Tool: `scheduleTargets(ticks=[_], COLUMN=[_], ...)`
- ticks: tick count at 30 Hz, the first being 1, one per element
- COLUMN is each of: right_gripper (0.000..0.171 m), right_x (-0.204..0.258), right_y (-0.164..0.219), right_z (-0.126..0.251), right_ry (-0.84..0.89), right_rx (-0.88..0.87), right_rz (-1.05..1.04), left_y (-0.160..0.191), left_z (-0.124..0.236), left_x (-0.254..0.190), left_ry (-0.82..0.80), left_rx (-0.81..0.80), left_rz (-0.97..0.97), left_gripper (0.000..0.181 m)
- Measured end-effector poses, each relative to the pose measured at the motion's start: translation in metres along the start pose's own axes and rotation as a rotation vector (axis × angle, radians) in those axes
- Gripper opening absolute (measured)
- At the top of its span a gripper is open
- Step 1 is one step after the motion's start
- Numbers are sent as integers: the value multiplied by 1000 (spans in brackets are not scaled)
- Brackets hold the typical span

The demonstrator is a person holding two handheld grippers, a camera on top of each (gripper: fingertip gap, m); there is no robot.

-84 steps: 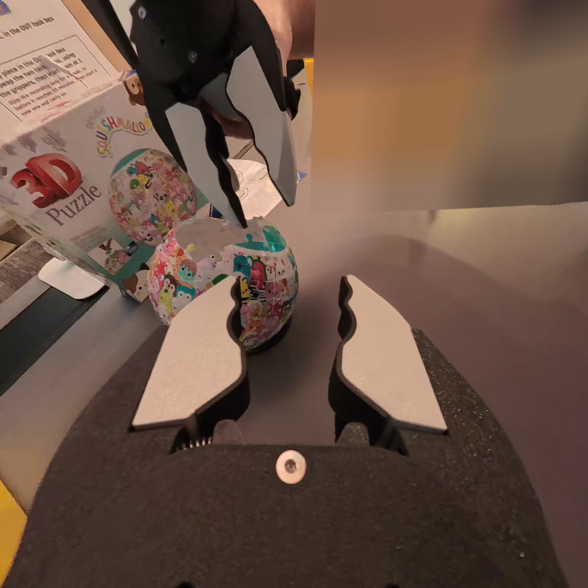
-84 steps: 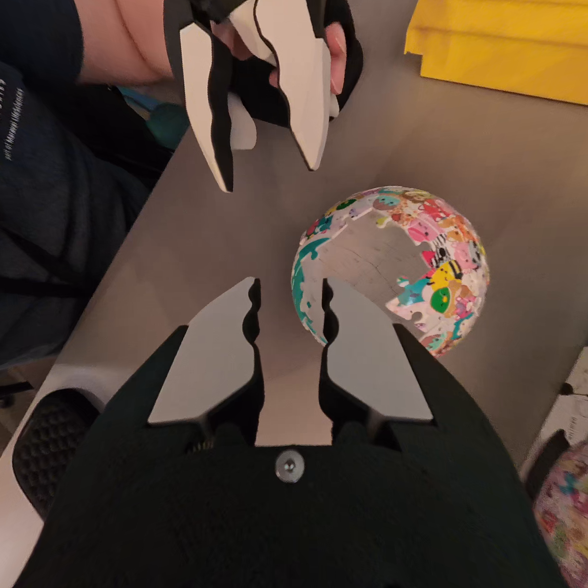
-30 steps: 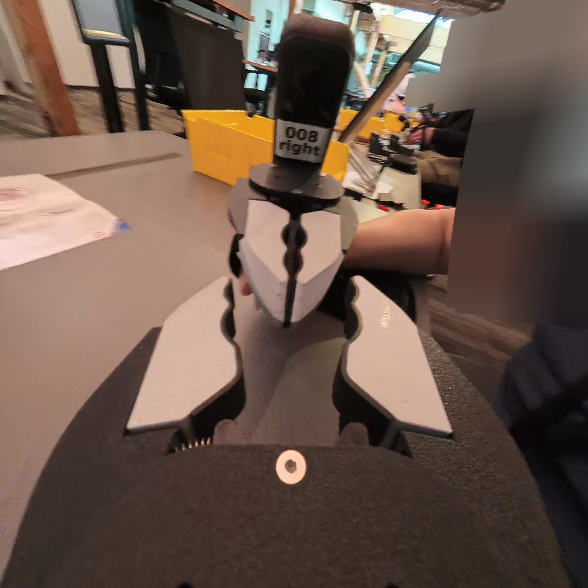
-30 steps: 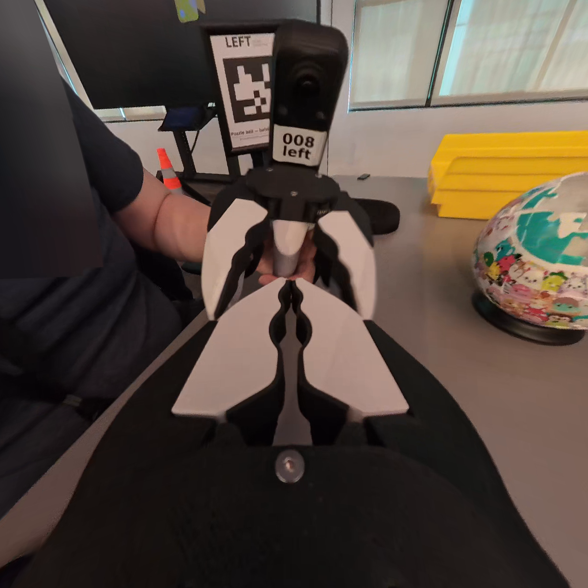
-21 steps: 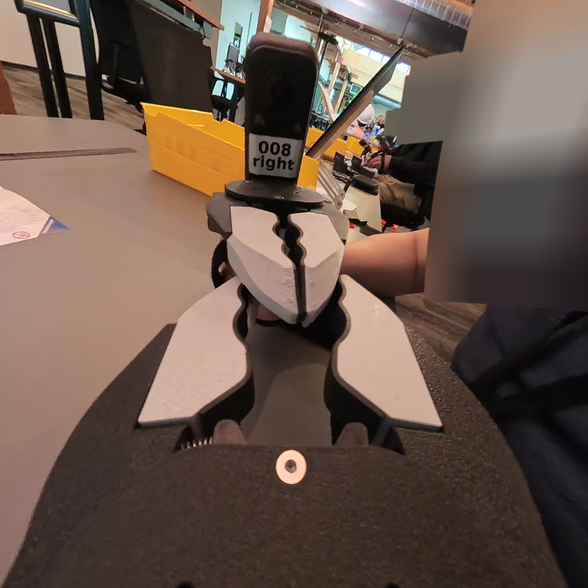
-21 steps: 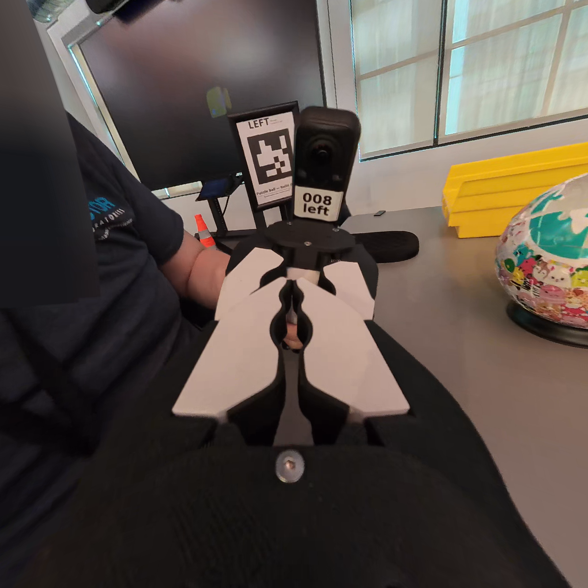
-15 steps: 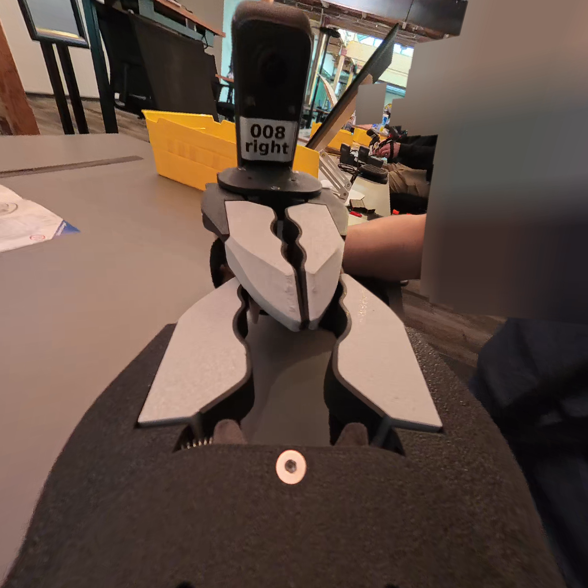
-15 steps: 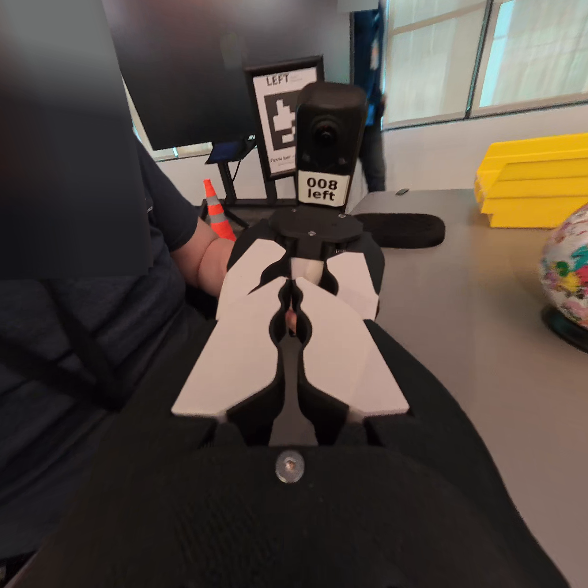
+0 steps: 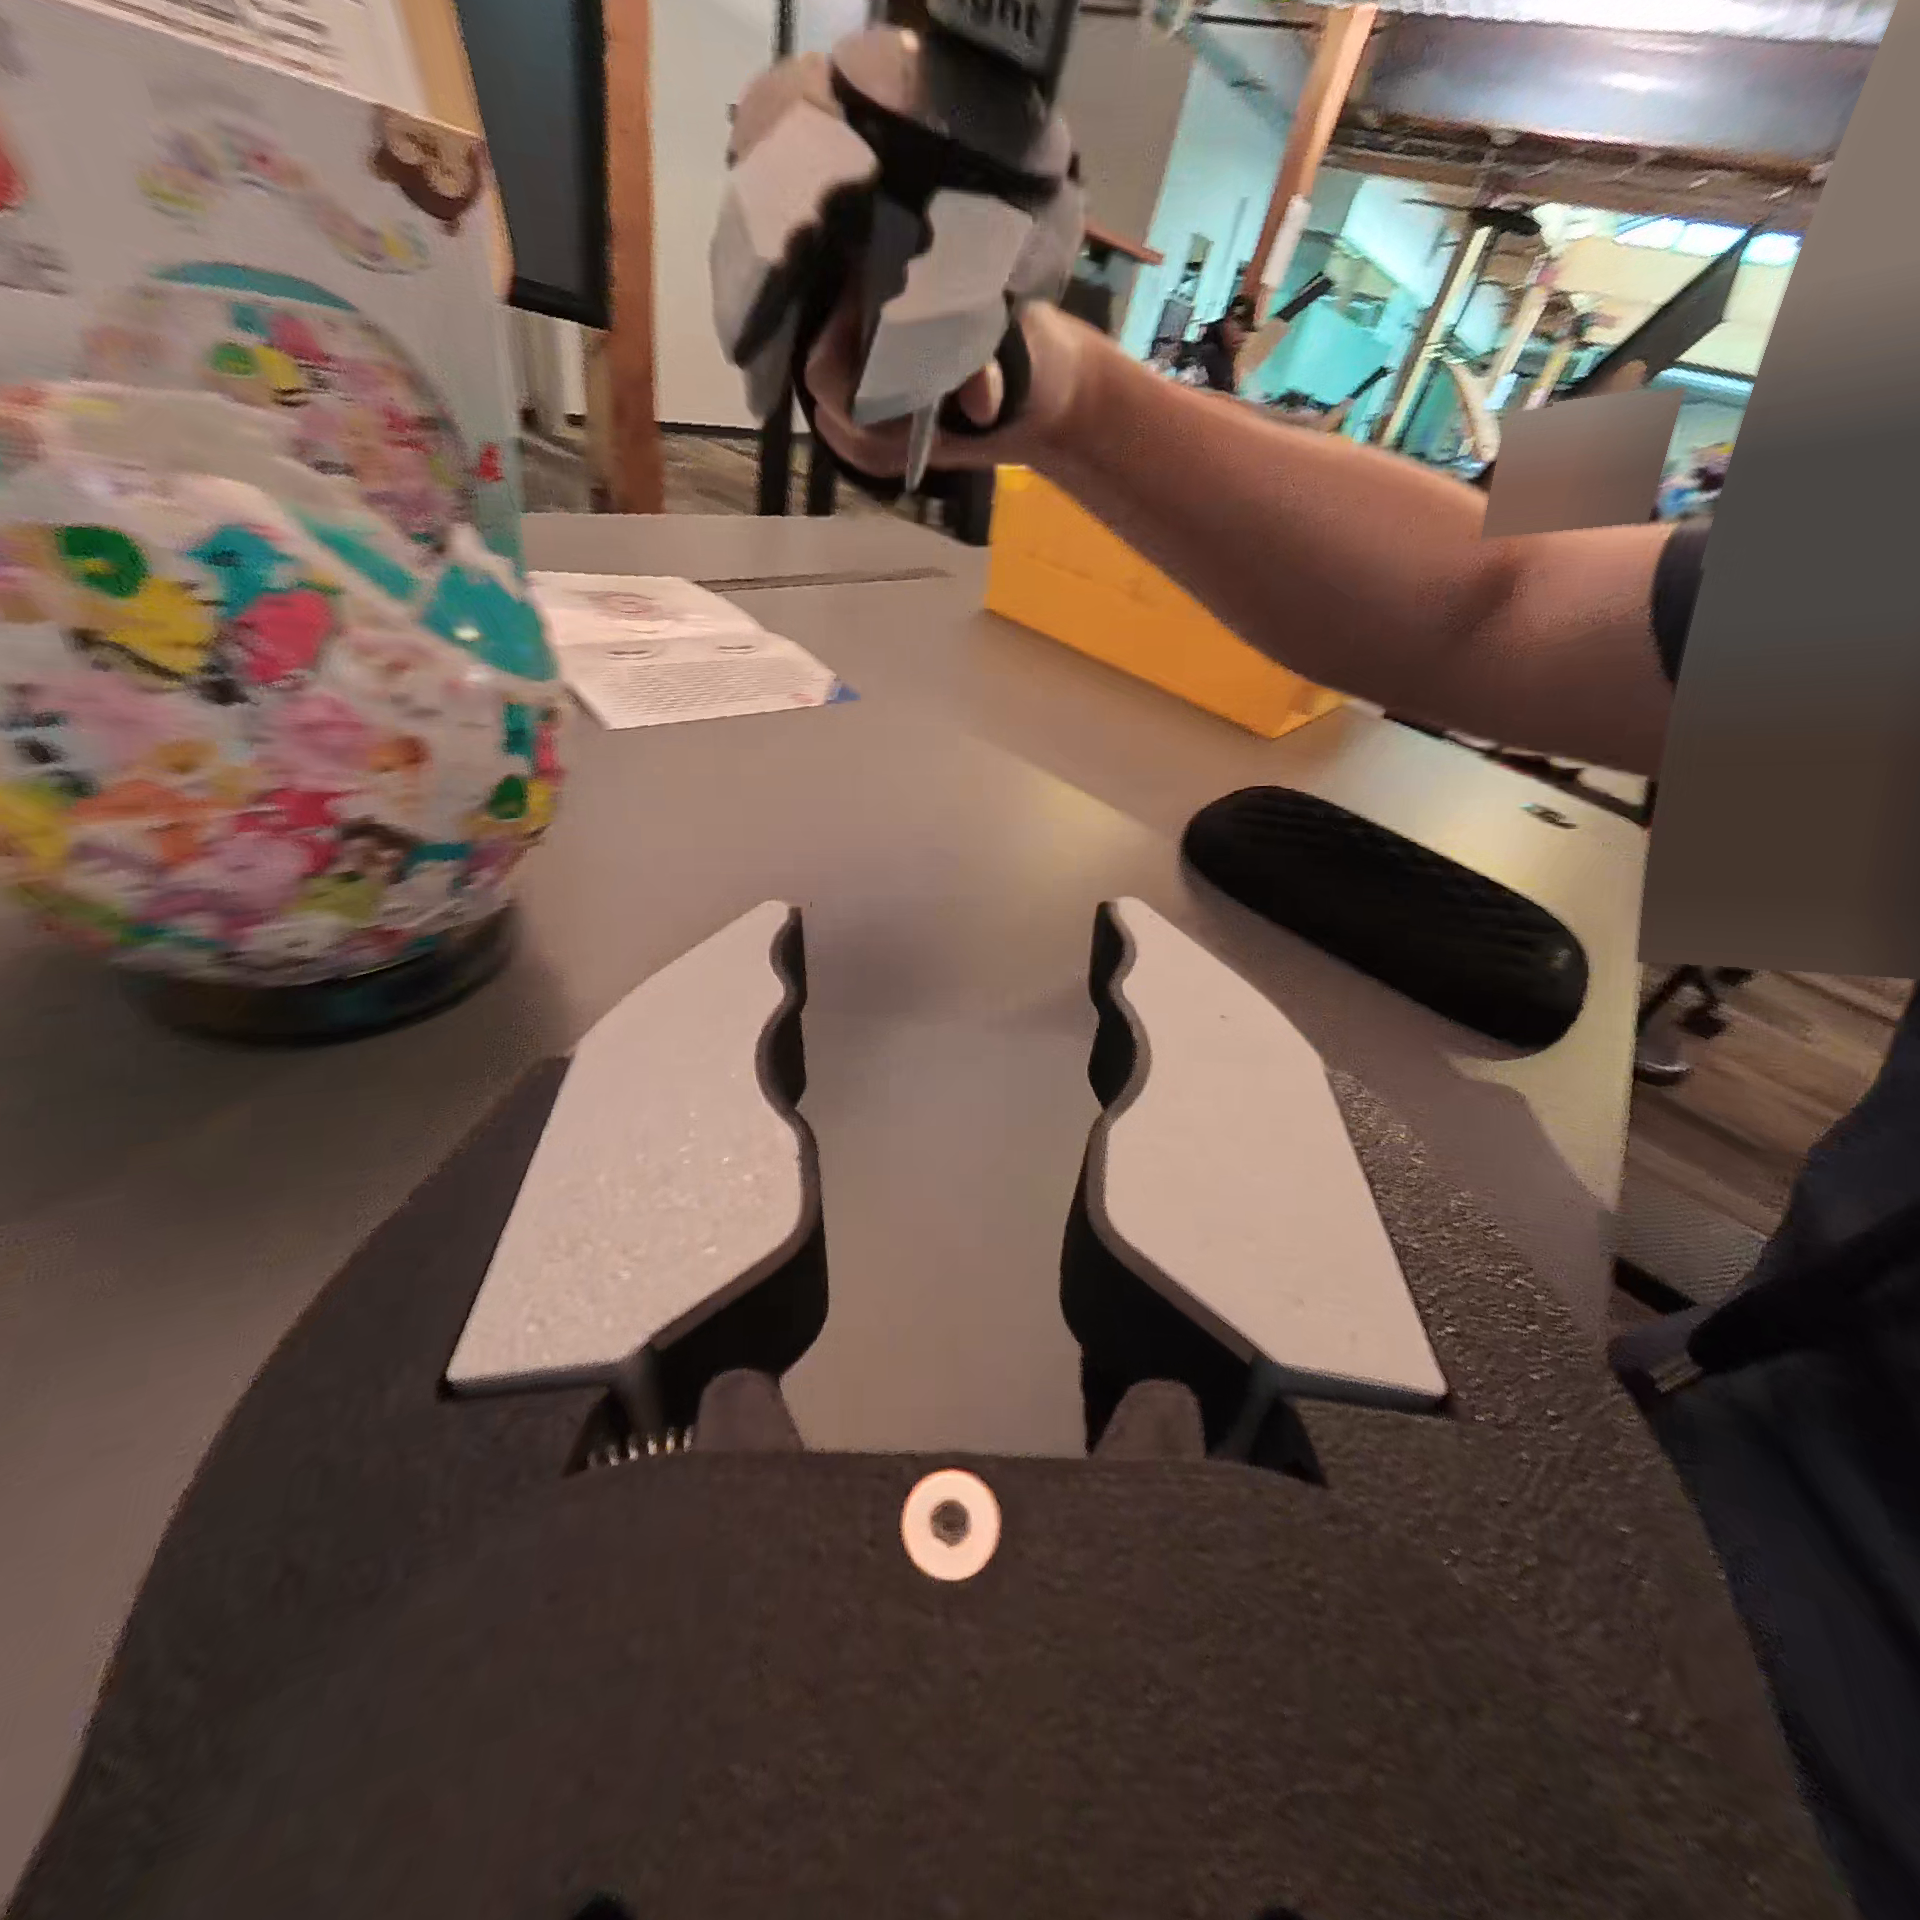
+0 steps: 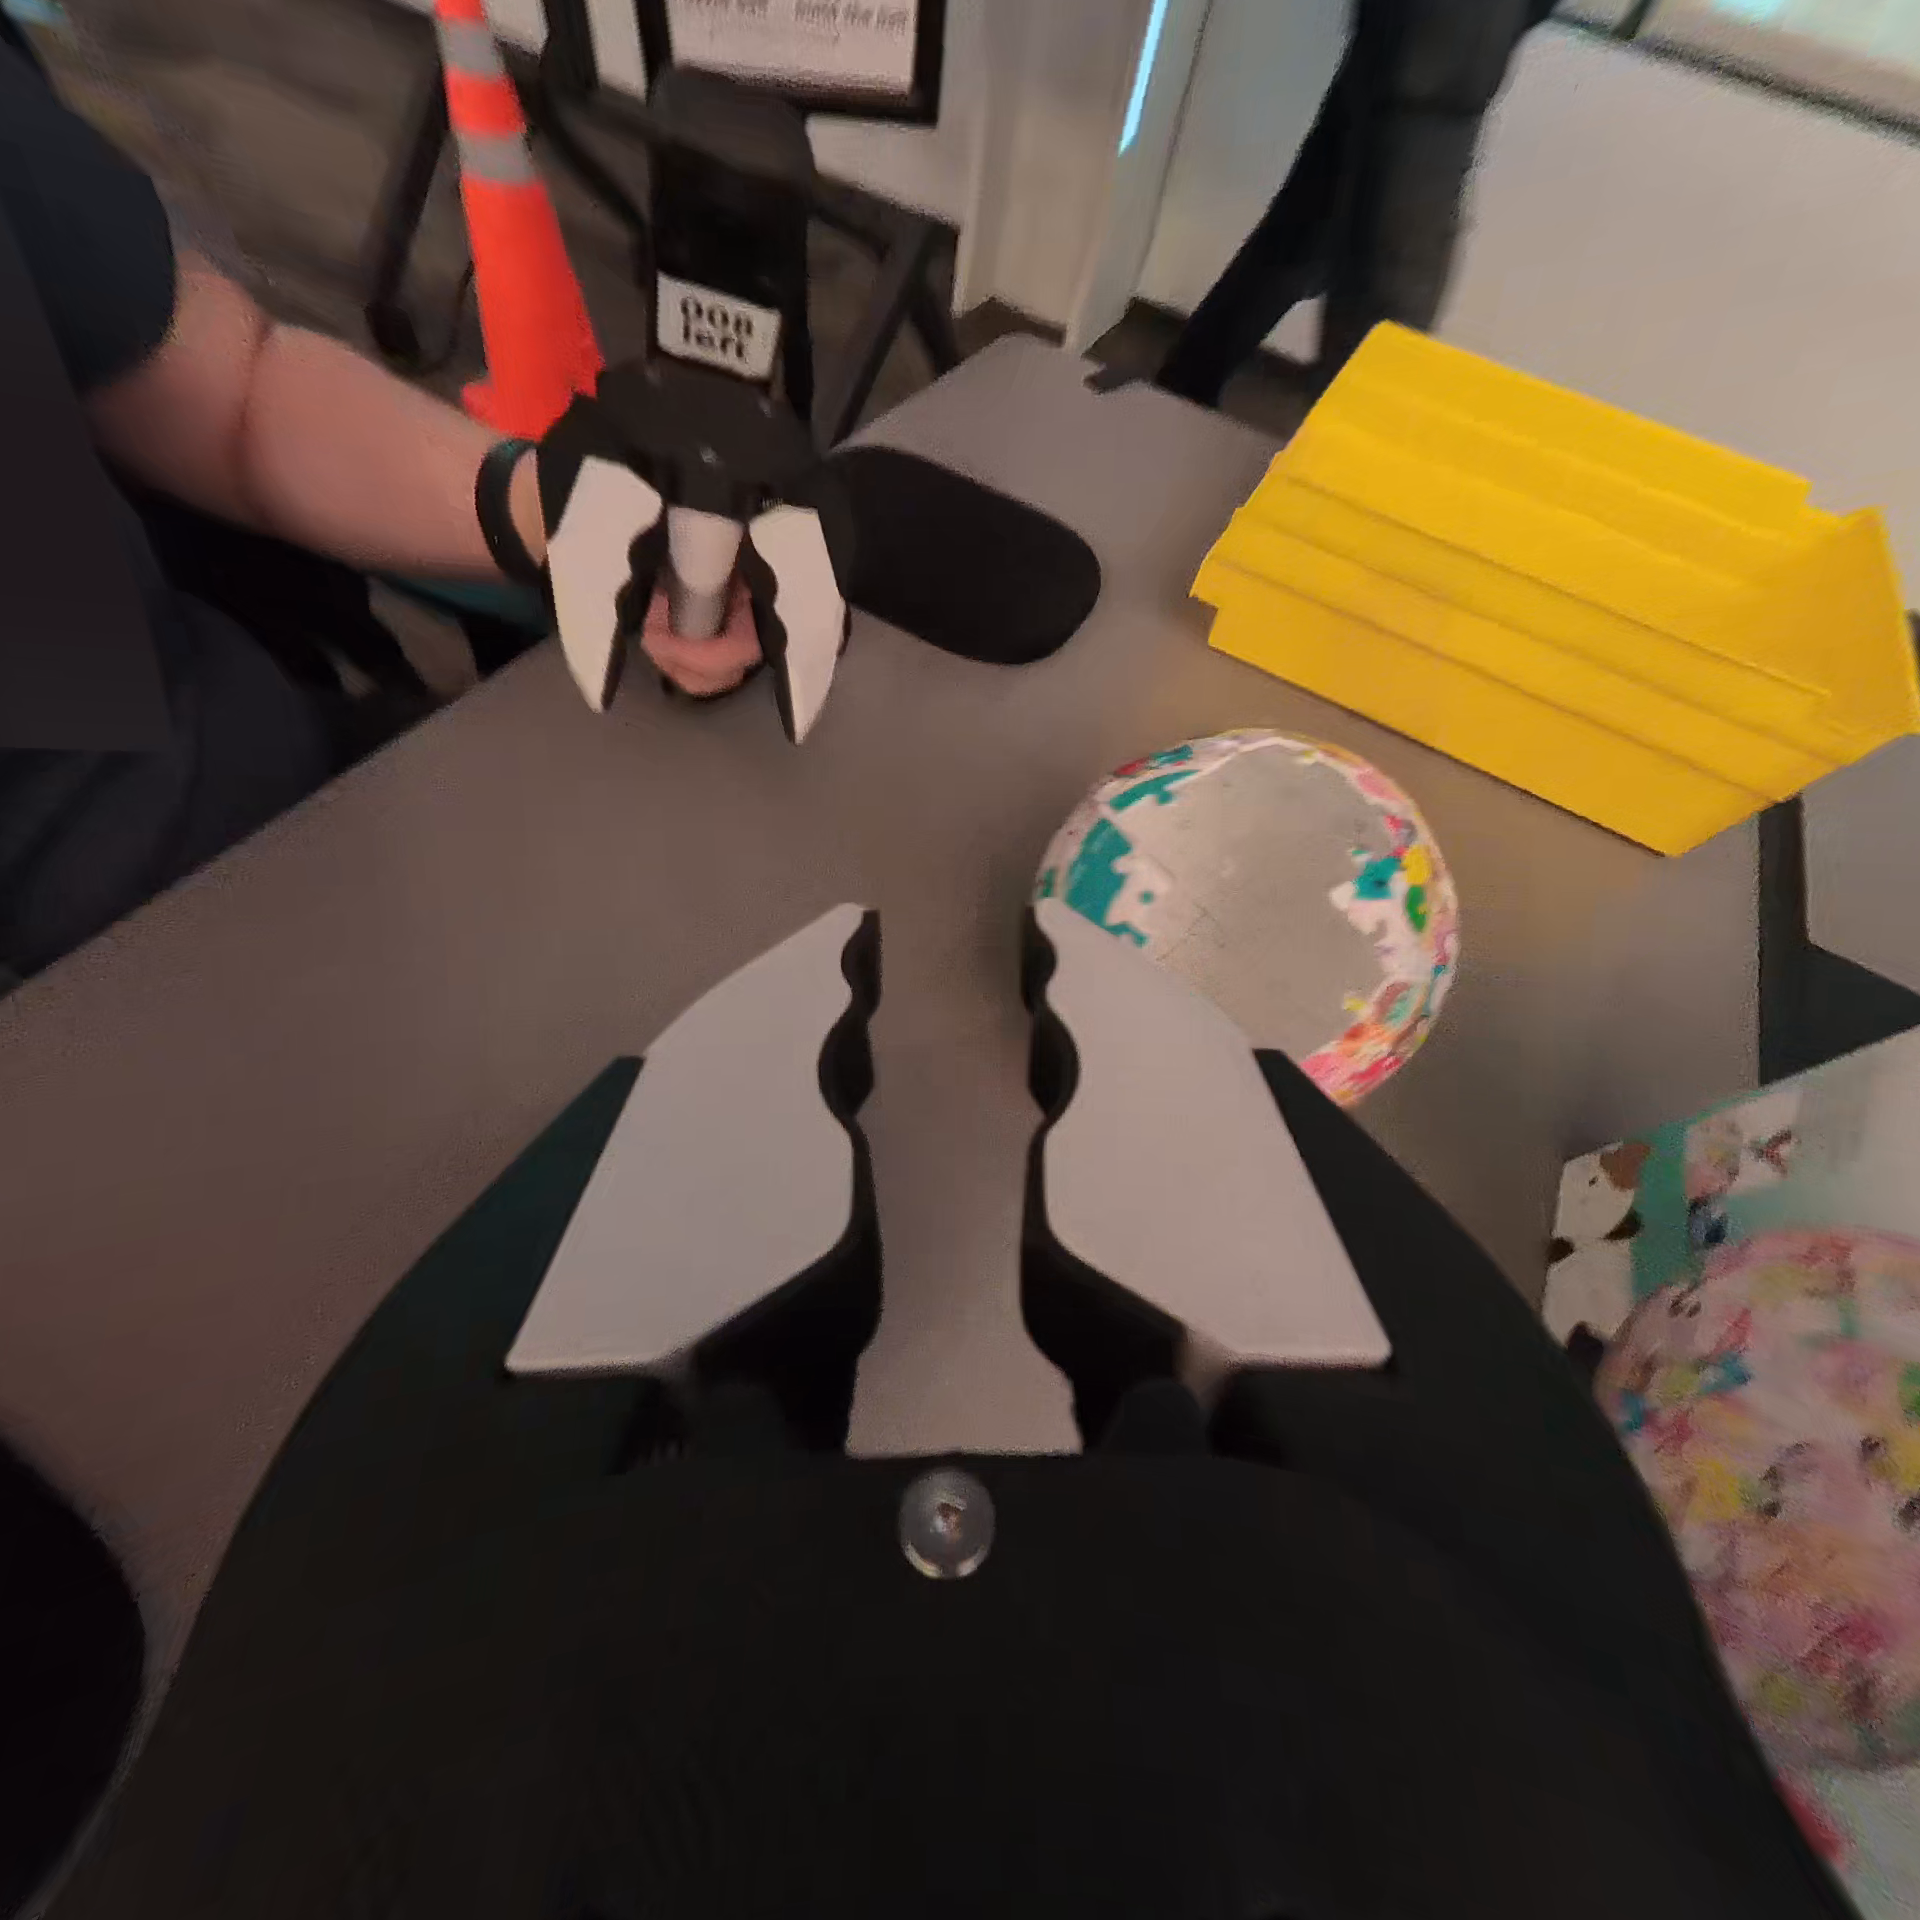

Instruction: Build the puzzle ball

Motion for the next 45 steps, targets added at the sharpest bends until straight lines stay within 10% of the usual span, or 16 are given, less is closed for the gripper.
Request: scheduleTargets(ticks=[14, 45], right_gripper=[37, 8], right_x=[-67, -70], right_y=[-8, -1], right_z=[-70, -106], right_ry=[-304, -538], right_rx=[528, 706], right_rz=[195, 150], left_y=[0, -15], left_z=[26, 47], left_x=[-12, -21], left_ry=[-142, -165], left_rx=[115, 89], left_rz=[-26, -90], left_gripper=[51, 52])
Point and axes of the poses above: each gripper's, where its closed fingertips meet, z back along the fingers, y out of its underside, x = y × z across the jaws, the point moved 9 cm from there along z, back along the fingers, and after that the axes turned 7 degrees about x, right-handed, at the moved point
